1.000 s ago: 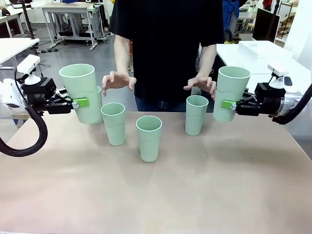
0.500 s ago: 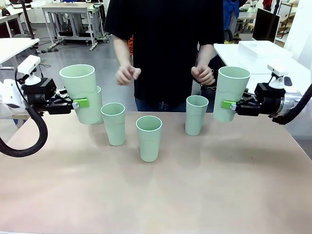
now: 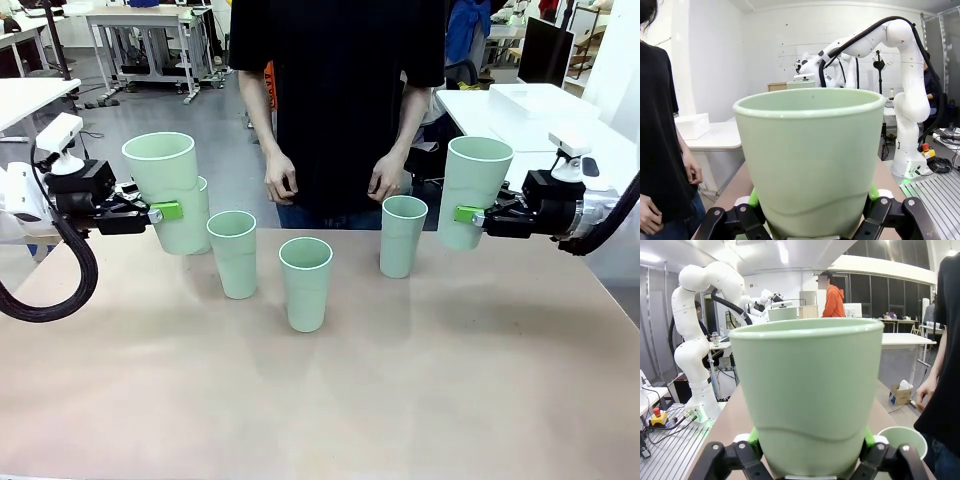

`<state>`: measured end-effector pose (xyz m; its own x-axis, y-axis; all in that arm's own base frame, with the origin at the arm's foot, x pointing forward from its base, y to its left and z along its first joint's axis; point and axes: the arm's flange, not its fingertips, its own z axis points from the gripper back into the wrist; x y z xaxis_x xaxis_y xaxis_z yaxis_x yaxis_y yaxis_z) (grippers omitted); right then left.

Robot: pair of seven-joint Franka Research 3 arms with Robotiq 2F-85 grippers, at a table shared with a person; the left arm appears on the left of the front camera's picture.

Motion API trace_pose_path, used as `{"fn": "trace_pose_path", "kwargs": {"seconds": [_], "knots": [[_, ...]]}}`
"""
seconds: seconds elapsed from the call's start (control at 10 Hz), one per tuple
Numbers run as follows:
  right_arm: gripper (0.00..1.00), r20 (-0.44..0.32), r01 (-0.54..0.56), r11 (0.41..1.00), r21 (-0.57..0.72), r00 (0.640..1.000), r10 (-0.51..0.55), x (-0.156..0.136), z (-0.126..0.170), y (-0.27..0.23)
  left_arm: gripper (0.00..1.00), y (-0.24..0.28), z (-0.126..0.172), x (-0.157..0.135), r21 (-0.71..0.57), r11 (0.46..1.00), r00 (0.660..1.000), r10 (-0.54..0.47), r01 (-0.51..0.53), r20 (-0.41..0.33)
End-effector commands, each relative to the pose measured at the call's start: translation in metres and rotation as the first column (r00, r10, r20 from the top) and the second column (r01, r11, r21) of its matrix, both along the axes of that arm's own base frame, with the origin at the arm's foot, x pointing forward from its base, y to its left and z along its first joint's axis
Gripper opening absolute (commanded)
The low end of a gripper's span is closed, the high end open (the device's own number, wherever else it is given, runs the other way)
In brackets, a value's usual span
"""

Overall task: Stack the cups and store them in the basket.
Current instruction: Place the stack of Reusable plastic cups into the Pantry Basket.

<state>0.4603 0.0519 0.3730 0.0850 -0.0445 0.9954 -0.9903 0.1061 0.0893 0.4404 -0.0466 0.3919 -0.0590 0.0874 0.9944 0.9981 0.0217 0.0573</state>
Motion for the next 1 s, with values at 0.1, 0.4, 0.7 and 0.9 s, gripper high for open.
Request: {"fn": "trace_pose_path", "kwargs": {"seconds": [0.1, 0.4, 0.7, 0.9], "knots": [[0.84, 0.004, -0.002, 1.0, -0.002, 1.0, 0.002, -0.0003, 0.0023, 0.0012, 0.85, -0.0001, 0.0038, -0.001, 0.0, 1.0, 1.0, 0.0, 0.0, -0.002], [0.84, 0.004, -0.002, 1.0, -0.002, 1.0, 0.002, -0.0003, 0.0023, 0.0012, 0.85, -0.0001, 0.0038, -0.001, 0.0, 1.0, 1.0, 0.0, 0.0, -0.002], [0.84, 0.004, -0.002, 1.0, -0.002, 1.0, 0.002, -0.0003, 0.0023, 0.0012, 0.85, -0.0001, 0.0038, -0.001, 0.0, 1.0, 1.0, 0.0, 0.0, -0.002], [0.84, 0.004, -0.002, 1.0, -0.002, 1.0, 0.002, -0.0003, 0.0023, 0.0012, 0.85, -0.0001, 0.0038, -0.001, 0.0, 1.0, 1.0, 0.0, 0.0, -0.002]]}}
